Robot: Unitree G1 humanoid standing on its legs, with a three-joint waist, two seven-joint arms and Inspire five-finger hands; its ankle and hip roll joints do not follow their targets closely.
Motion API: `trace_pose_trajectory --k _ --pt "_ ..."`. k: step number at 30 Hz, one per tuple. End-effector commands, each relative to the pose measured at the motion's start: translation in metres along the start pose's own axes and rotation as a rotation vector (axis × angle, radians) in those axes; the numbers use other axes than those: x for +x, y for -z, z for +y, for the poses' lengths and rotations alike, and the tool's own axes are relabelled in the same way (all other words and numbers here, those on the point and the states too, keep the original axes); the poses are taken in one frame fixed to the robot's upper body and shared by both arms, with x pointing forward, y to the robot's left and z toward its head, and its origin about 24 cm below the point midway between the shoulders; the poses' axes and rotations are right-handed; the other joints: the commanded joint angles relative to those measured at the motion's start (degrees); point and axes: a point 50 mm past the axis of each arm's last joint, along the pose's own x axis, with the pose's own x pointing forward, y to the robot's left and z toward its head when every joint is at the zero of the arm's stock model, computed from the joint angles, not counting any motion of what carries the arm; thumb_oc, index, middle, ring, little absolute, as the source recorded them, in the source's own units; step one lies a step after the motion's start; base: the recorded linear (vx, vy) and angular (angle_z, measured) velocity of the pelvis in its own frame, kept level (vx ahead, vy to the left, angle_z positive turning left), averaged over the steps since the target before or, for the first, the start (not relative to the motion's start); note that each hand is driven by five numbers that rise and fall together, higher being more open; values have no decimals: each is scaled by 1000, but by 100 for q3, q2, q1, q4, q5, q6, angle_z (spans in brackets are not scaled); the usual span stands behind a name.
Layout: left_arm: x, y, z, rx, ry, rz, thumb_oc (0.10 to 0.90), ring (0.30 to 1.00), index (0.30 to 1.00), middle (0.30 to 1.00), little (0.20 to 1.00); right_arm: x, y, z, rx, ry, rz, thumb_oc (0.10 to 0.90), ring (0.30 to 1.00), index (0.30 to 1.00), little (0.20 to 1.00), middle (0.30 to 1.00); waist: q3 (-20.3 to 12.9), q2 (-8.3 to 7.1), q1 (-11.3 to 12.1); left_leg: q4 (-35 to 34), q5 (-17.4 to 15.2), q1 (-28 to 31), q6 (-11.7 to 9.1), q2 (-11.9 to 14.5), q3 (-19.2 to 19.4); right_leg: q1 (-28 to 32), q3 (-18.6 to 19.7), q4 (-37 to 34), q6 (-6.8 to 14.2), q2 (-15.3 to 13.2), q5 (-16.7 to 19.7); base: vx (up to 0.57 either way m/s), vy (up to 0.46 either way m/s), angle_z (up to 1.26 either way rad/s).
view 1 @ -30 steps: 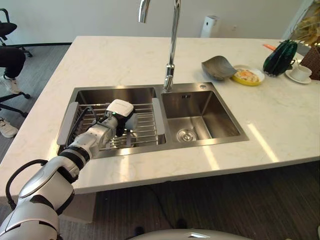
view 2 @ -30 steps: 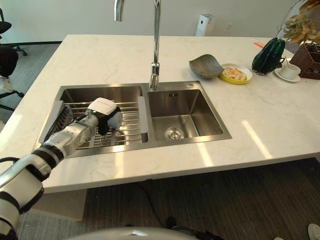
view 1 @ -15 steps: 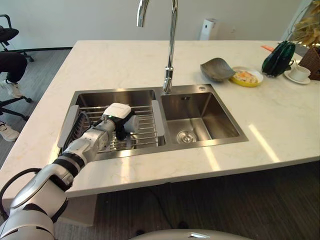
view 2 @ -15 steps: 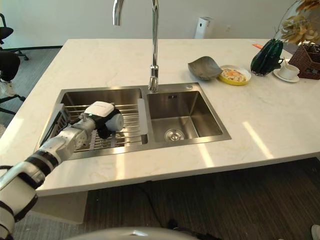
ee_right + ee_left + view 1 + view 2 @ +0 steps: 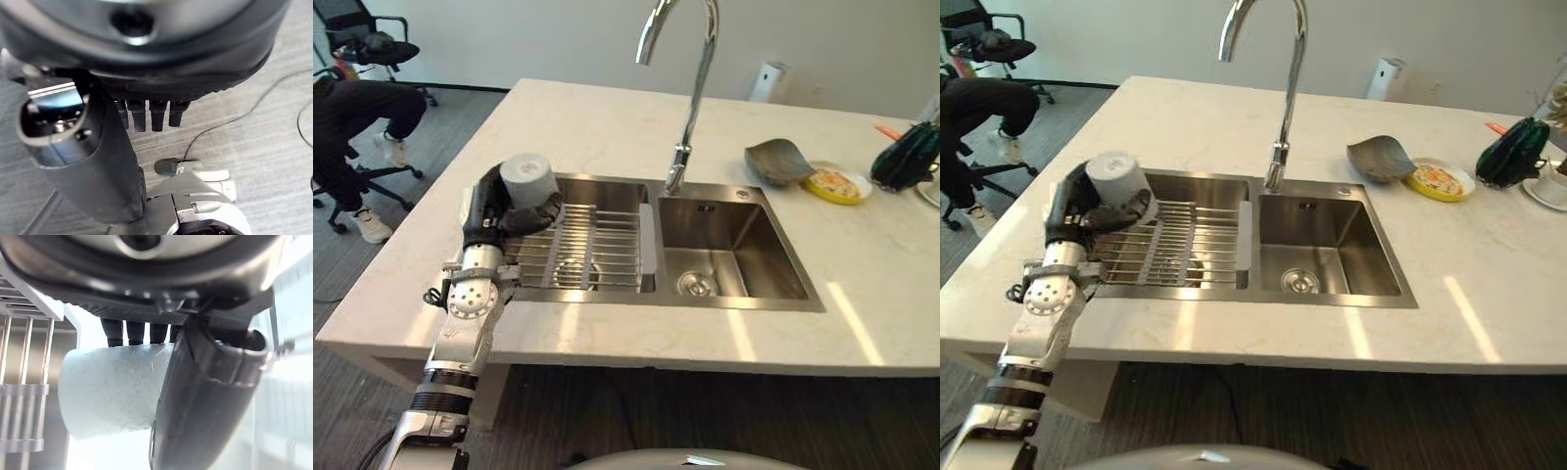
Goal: Place the dishes in the dishwasher.
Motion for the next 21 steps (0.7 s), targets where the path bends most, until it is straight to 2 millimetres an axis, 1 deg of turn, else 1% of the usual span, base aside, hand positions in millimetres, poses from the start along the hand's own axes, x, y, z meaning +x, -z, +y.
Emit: trace_pose_trajectory --k 1,2,3,4,5,6,7,8,9,10,11,12,14,15,16,17,18,19,20,21 --pt "23 -74 -7 -235 26 -364 400 300 300 300 300 2 -35 -1 -124 -18 -84 800 900 900 900 900 228 436 312 827 165 -359 -505 80 -256 36 -219 131 257 -258 -544 -118 -63 54" --pt "20 -72 -2 -251 13 -355 400 300 300 300 300 1 -39 -4 -137 -12 -99 800 900 900 900 900 330 486 425 832 333 -519 -577 82 -288 47 -347 119 261 -281 -612 -153 -39 60" --pt "17 -72 -1 -262 14 -353 400 300 300 300 300 0 -44 -8 -146 -2 -116 800 900 900 900 900 399 525 463 768 488 -741 -611 70 -271 7 -502 115 260 -329 -620 -260 -34 74" --pt "14 -72 6 -239 3 -357 400 300 300 300 300 -4 -55 -21 -171 47 -147 800 900 900 900 900 523 638 547 481 829 -1163 -678 103 43 -88 -860 107 290 -462 -677 -243 -8 92" --pt "14 -73 6 -240 3 -358 400 300 300 300 300 -4 -55 -21 -172 47 -148 800 900 900 900 900 508 644 536 475 862 -1197 -671 99 31 -118 -872 107 294 -464 -652 -258 -31 161" --pt "13 -72 10 -219 -7 -357 400 300 300 300 300 -5 -63 -25 -191 65 -167 800 900 900 900 900 543 685 587 374 999 -1419 -690 124 295 -182 -1066 107 313 -523 -657 -203 -49 160" --pt "12 -72 19 -176 -27 -358 400 300 300 300 300 -7 -67 -32 -272 93 -168 800 900 900 900 900 572 736 676 268 996 -1468 -734 267 825 -156 -1431 107 343 -643 -709 -252 -64 142" --pt "9 -71 22 -179 -34 -355 400 300 300 300 300 -8 -71 -36 -305 112 -168 800 900 900 900 900 591 778 646 327 1094 -1499 -728 375 1059 -159 -1576 107 344 -663 -684 -402 -3 64" --pt "3 -70 32 -123 -53 -352 400 300 300 300 300 -12 -84 -38 -465 125 -190 800 900 900 900 900 708 853 719 700 1080 -1366 -774 600 1272 -152 -1907 133 292 -782 -636 -294 24 57" --pt "2 -70 33 -122 -55 -351 400 300 300 300 300 -12 -84 -38 -468 125 -189 800 900 900 900 900 721 859 690 726 1061 -1365 -778 602 1252 -126 -1925 132 292 -777 -645 -321 62 66" --pt "-1 -70 36 -95 -56 -353 400 300 300 300 300 -13 -90 -39 -495 127 -204 800 900 900 900 900 729 869 698 854 988 -1245 -781 679 1189 -134 -2020 140 280 -835 -614 -180 85 68" --pt "-5 -70 41 -38 -63 -350 400 300 300 300 300 -14 -98 -37 -528 130 -221 800 900 900 900 900 715 873 708 923 893 -1053 -785 785 1179 -153 -2123 144 290 -902 -557 -293 142 83" --pt "-11 -71 48 111 -62 -344 400 300 300 300 300 -15 -113 -34 -535 135 -260 800 900 900 900 900 642 842 729 1029 767 -595 -813 1089 1307 -213 -2378 175 340 -1041 -420 -352 181 93" --pt "-13 -74 51 222 -51 -346 400 300 300 300 300 -15 -117 -31 -520 134 -275 800 900 900 900 900 494 763 620 1047 690 -134 -955 1497 1718 -226 -2631 191 434 -1185 -353 -260 140 81" --pt "-13 -74 51 227 -52 -346 400 300 300 300 300 -14 -116 -30 -520 132 -274 800 900 900 900 900 495 763 617 1030 686 -103 -975 1514 1721 -202 -2634 189 442 -1167 -365 -260 173 83" --pt "-11 -77 47 270 -30 -359 400 300 300 300 300 -14 -115 -30 -505 135 -280 800 900 900 900 900 396 693 480 1014 792 87 -1026 1789 2147 -239 -2879 211 472 -1286 -259 -189 164 105" --pt "-10 -79 43 290 2 -365 400 300 300 300 300 -15 -114 -31 -488 138 -283 800 900 900 900 900 328 660 370 975 882 234 -1050 1935 2391 -286 -3011 255 499 -1392 -173 -296 278 179" --pt "-10 -79 40 315 19 -368 400 300 300 300 300 -15 -110 -32 -463 141 -282 800 900 900 900 900 258 636 291 919 959 347 -1050 2021 2508 -324 -3147 297 535 -1483 -86 -181 195 249" --pt "-10 -79 40 316 19 -367 400 300 300 300 300 -14 -110 -32 -462 141 -281 800 900 900 900 900 255 634 286 911 965 347 -1050 2018 2501 -320 -3155 297 538 -1485 -86 -293 443 315" --pt "-14 -76 34 365 69 -354 400 300 300 300 300 -14 -102 -35 -394 156 -275 800 900 900 900 900 118 615 265 710 667 414 -1050 1969 2457 -329 -3384 369 691 -1706 208 -194 340 276"
